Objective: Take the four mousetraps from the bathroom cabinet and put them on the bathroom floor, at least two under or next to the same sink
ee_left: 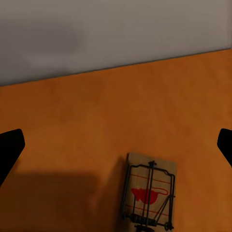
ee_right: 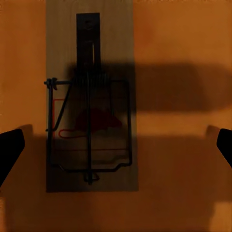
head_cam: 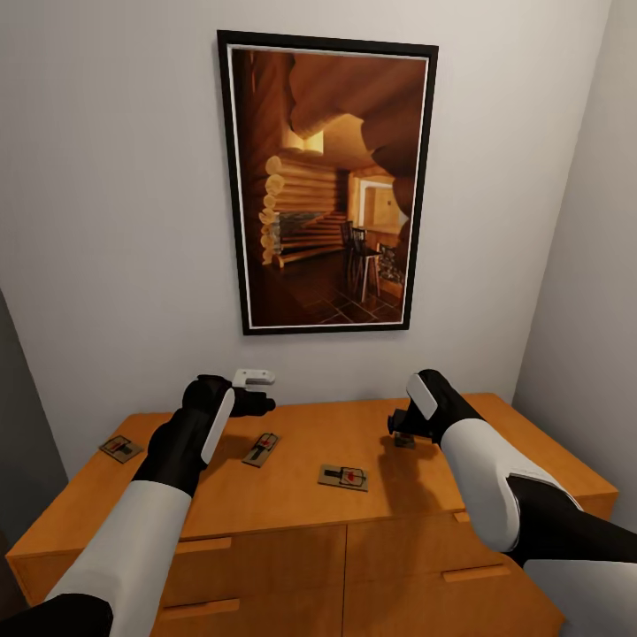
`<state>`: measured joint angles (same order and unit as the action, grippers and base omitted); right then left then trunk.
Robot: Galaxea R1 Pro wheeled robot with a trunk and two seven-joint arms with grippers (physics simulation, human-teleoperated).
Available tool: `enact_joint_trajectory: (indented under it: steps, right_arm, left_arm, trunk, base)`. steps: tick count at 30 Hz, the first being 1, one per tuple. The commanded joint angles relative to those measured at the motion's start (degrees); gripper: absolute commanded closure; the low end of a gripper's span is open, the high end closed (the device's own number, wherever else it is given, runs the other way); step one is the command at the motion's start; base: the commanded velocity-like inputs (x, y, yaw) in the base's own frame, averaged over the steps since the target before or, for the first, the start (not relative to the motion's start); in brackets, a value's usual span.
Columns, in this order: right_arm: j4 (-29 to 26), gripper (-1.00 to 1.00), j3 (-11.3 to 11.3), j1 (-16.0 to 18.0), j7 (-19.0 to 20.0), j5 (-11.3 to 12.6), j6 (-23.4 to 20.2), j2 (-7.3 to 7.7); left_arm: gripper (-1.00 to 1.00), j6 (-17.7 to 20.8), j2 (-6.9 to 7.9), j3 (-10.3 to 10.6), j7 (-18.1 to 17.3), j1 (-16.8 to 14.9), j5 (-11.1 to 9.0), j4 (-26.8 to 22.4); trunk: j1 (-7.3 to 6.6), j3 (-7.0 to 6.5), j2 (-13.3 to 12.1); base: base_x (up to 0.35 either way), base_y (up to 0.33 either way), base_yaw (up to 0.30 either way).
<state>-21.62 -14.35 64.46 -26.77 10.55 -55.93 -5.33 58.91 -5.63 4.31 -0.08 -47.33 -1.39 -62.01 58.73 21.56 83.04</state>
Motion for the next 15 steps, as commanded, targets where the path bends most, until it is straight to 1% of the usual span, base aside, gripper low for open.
enact_joint_trajectory:
  steps: [1, 15]
  right_arm:
    - [-0.1, -1.0, -0.2, 0.0, -0.6, 0.6, -0.1, -0.03]
    - [-0.1, -1.0, -0.2, 0.0, -0.5, 0.6, -0.1, -0.03]
  left_arm:
    - [-1.0, 0.2, 0.0, 0.0, 0.0, 0.0, -0.1, 0.0]
    - [-1.0, 0.2, 0.0, 0.0, 0.0, 0.0, -0.1, 0.5]
  trunk:
    - [0.0, 0.07, 0.0]
    - [0.0, 0.07, 0.0]
  base:
    - [0.0, 0.0, 0.0]
    - [0.0, 0.0, 0.0]
